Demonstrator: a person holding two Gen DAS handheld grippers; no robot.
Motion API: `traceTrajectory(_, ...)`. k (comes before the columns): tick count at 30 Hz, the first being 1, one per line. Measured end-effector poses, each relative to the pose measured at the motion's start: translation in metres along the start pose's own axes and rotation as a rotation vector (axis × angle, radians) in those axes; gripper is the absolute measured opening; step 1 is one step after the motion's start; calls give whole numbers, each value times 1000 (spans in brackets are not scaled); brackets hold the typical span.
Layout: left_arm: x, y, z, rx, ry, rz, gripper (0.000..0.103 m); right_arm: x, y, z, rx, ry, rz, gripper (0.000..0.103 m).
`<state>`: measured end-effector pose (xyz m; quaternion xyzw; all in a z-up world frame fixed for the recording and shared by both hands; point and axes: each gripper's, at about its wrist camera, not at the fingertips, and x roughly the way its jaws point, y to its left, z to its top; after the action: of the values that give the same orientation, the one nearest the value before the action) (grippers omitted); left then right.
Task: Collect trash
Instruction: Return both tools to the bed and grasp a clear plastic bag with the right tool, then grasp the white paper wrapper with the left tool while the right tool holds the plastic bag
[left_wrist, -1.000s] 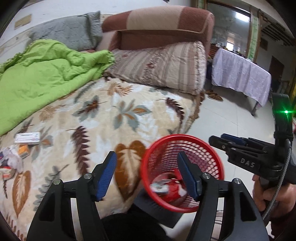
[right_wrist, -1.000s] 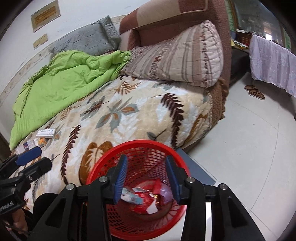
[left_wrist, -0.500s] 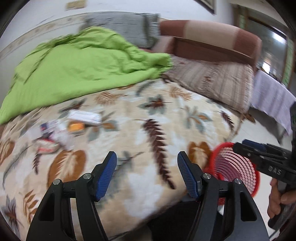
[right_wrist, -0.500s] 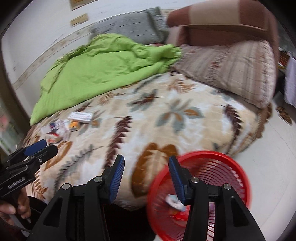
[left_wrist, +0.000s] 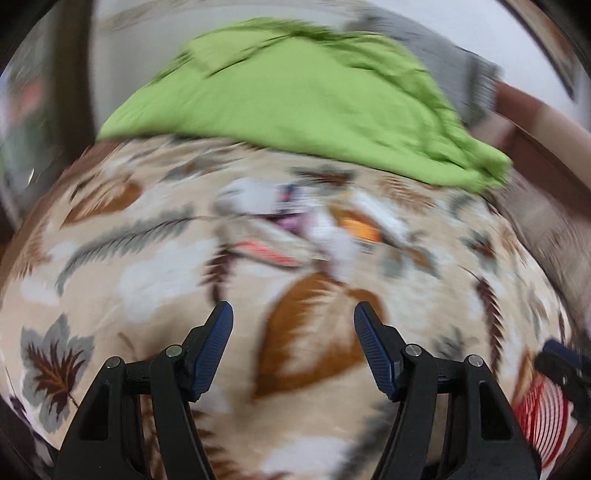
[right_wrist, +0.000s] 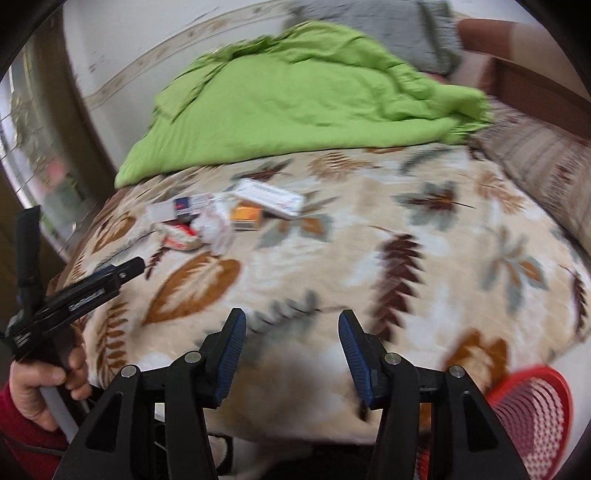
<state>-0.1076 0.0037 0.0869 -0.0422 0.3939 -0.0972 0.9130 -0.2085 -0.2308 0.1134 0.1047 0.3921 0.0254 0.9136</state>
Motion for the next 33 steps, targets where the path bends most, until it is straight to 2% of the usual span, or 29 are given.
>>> traceTrajectory(4, 24, 43, 14, -128, -9, 50, 67, 47, 23, 28, 15, 29, 92, 57)
traceTrajectory(7, 32, 60, 13, -158, -35, 93, 67, 85, 36, 48, 38, 52, 142, 57)
traceTrajectory(8, 37, 64, 13, -165, -21, 100, 67, 102, 40, 56, 49, 61, 161, 57)
traceTrajectory(10, 41, 72, 14, -194, -9, 79, 67, 126, 46, 66, 61, 86, 178, 57)
traceTrajectory(14, 44, 76, 16, -196, -17, 84, 67, 178, 55, 82, 94, 116, 188, 57)
traceTrajectory(18, 51, 81, 15, -214, 16, 62, 67, 218, 56, 89, 140, 143, 202, 57)
traceTrajectory(21, 50, 83, 16, -210, 8, 64, 67, 233, 55, 87, 177, 169, 240, 54)
traceTrajectory(22, 49, 84, 16, -213, 2, 64, 67, 236, 56, 86, 186, 174, 255, 41)
traceTrajectory(23, 49, 85, 16, -220, -1, 65, 67, 239, 58, 85, 189, 185, 280, 33)
traceTrajectory(29, 46, 90, 16, -253, -14, 59, 67, 230, 74, 77, 149, 191, 331, 26)
traceTrajectory(33, 43, 92, 17, -270, -27, 58, 67, 220, 93, 58, 112, 283, 474, 25)
